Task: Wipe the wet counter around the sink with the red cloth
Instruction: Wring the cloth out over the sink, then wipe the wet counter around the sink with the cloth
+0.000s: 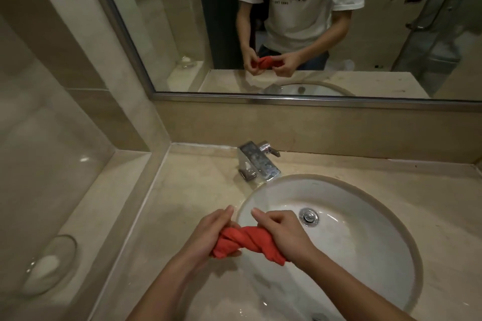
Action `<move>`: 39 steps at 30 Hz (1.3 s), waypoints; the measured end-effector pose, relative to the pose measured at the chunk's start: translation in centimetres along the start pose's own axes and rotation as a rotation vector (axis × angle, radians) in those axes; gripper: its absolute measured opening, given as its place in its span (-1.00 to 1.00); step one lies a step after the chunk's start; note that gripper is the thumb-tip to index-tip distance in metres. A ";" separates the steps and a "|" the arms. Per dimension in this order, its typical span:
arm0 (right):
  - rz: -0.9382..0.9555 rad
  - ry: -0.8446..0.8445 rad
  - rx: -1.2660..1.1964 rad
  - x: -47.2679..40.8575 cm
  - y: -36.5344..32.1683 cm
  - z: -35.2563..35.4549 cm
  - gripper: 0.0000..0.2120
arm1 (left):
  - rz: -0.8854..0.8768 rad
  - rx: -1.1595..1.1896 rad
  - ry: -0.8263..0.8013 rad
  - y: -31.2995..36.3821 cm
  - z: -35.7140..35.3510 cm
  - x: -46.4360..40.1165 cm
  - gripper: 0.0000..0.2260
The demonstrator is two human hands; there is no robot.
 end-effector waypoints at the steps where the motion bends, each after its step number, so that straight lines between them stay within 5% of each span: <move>1: 0.034 0.030 -0.006 -0.4 -0.2 -0.6 -0.50 | 0.040 -0.057 0.024 0.1 0.7 0.2 -0.50; 6: 0.071 0.091 0.043 -2.4 -0.3 -2.8 -0.60 | 0.119 -0.412 0.037 0.2 4.6 1.0 -0.36; 10: -0.057 0.129 0.127 -4.0 0.3 -4.2 -0.54 | 0.033 -0.389 0.005 0.7 7.1 1.4 -0.49; 17: -0.129 -0.103 0.194 -5.5 0.0 -8.7 -0.40 | -0.043 -0.423 -0.197 1.0 10.0 1.8 -0.70; 23: -0.176 -0.223 0.031 -5.8 -1.3 -11.2 -0.61 | -0.044 -0.445 -0.334 0.6 10.8 1.9 -0.72; 26: -0.177 -0.284 0.052 -5.7 -2.0 -11.2 -0.71 | -0.104 -0.460 -0.301 0.9 12.6 2.1 -0.75; 29: -0.137 -0.232 0.040 -5.8 -2.4 -10.5 -0.77 | -0.159 -0.386 -0.230 1.7 14.5 2.4 -0.98; 39: -0.209 -0.296 -0.059 -7.7 -2.2 -10.6 -0.96 | -0.200 -0.533 -0.160 2.7 16.3 1.8 -0.78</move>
Point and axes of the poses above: each hand's wrist, its own x-axis away from the middle knuckle, its own z-axis out of the back of the hand, y = z × x, the point moved 7 cm from there along -x, towards the middle knuckle, and after that the axes turned 9 degrees about -y, right-handed, at the moved point
